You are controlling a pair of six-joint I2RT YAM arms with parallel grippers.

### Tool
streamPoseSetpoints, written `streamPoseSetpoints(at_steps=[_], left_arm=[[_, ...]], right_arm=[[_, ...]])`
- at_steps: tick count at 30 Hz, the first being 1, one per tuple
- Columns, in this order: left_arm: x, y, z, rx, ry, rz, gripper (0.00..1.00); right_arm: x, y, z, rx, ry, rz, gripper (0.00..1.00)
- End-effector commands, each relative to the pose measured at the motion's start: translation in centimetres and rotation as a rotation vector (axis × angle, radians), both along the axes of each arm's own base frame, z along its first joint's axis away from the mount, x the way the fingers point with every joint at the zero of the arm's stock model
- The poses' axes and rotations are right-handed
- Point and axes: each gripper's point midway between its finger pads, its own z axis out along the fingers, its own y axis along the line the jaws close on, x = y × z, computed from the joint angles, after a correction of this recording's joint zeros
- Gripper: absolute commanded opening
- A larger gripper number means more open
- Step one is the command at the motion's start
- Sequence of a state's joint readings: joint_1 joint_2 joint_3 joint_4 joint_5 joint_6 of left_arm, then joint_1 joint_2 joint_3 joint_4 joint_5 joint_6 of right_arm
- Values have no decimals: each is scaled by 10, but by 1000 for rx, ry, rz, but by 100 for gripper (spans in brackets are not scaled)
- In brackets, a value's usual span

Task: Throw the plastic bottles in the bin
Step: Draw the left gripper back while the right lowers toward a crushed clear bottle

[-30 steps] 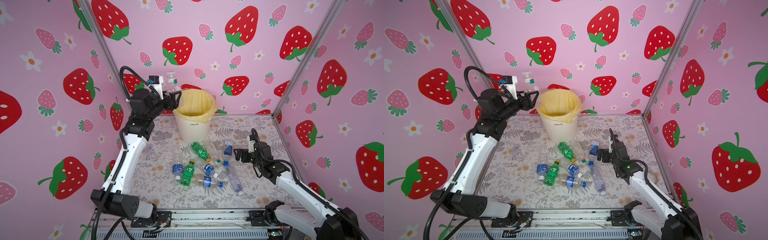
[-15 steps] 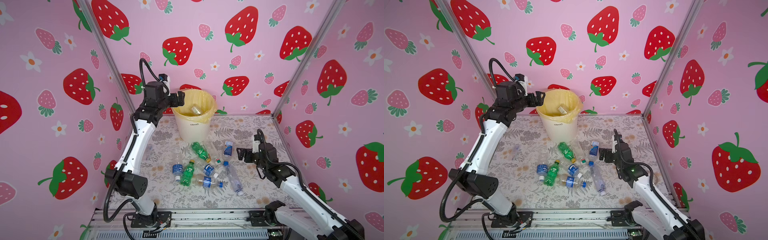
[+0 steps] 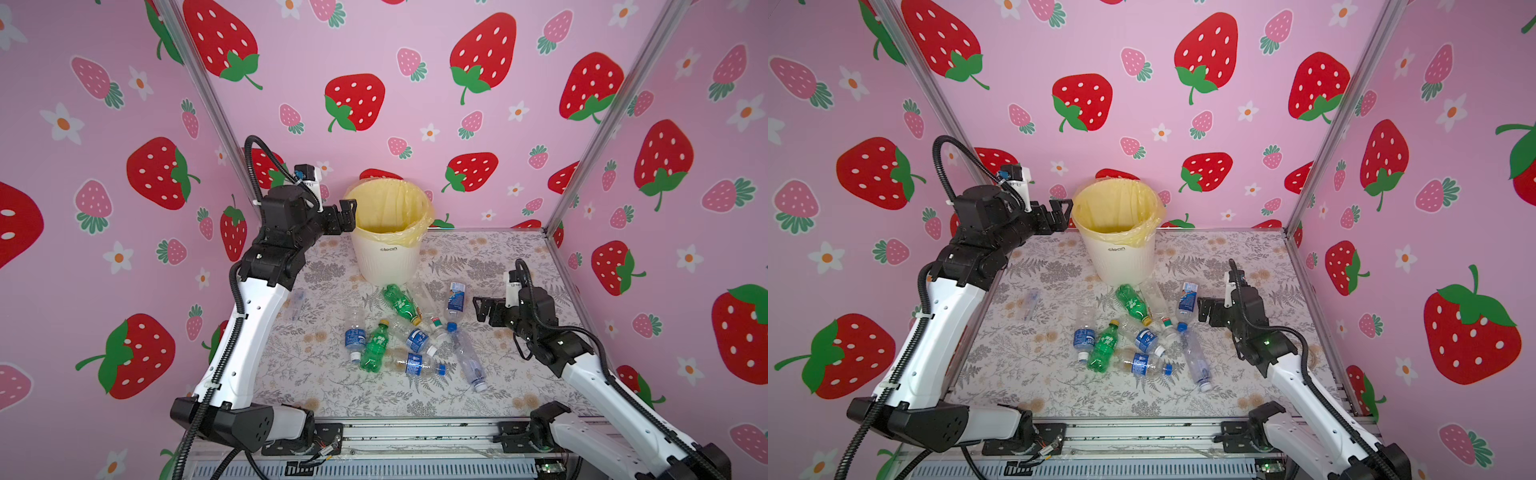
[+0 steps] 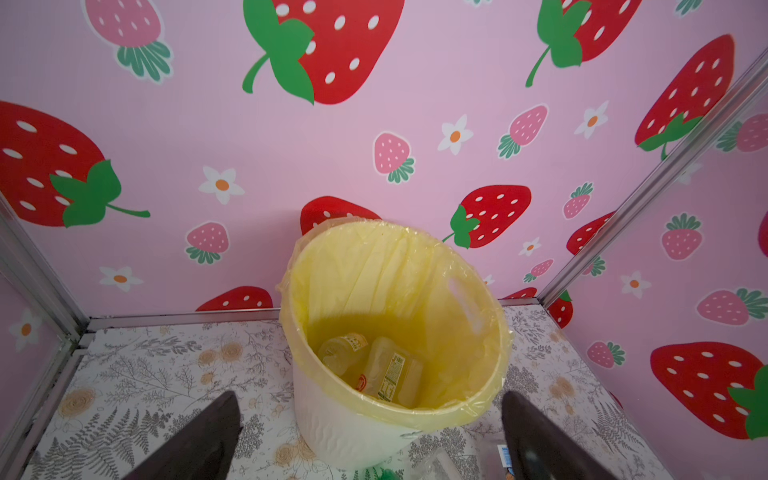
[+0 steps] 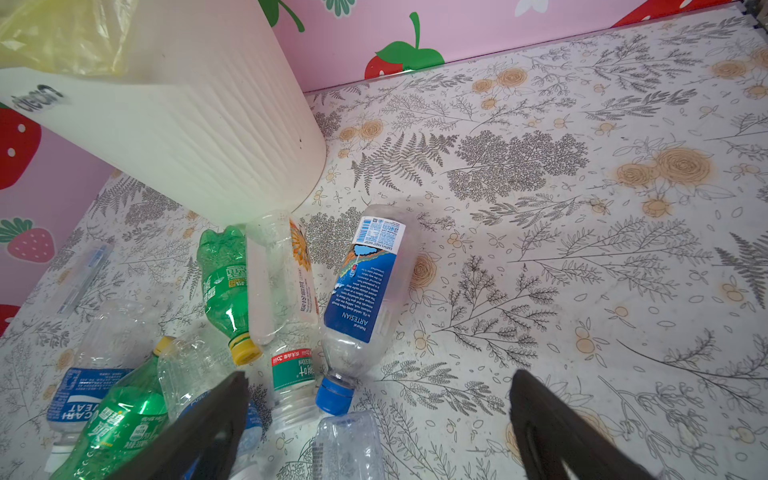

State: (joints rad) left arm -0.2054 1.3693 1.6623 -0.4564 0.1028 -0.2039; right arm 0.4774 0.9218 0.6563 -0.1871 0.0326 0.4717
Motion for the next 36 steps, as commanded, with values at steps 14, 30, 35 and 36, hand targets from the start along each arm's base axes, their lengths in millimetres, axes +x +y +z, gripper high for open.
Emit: streamPoseSetpoints(at_steps=[14,30,35,36], left_arm=[[-43,12,-101,-21,280,13,99],[-56,23,-185,-148,486,79,99],[-71,28,-205,-122,537,85,99],[-74,29,-210,-112,548,87,99]], right_arm=[[-7,-5,-55,-70,179,-22,99],[-29,-4,-102,-1,319,-42,99],[-36,-4,-105,-7,333,-25,99],[-37,-5,-103,-6,328,-22,99]])
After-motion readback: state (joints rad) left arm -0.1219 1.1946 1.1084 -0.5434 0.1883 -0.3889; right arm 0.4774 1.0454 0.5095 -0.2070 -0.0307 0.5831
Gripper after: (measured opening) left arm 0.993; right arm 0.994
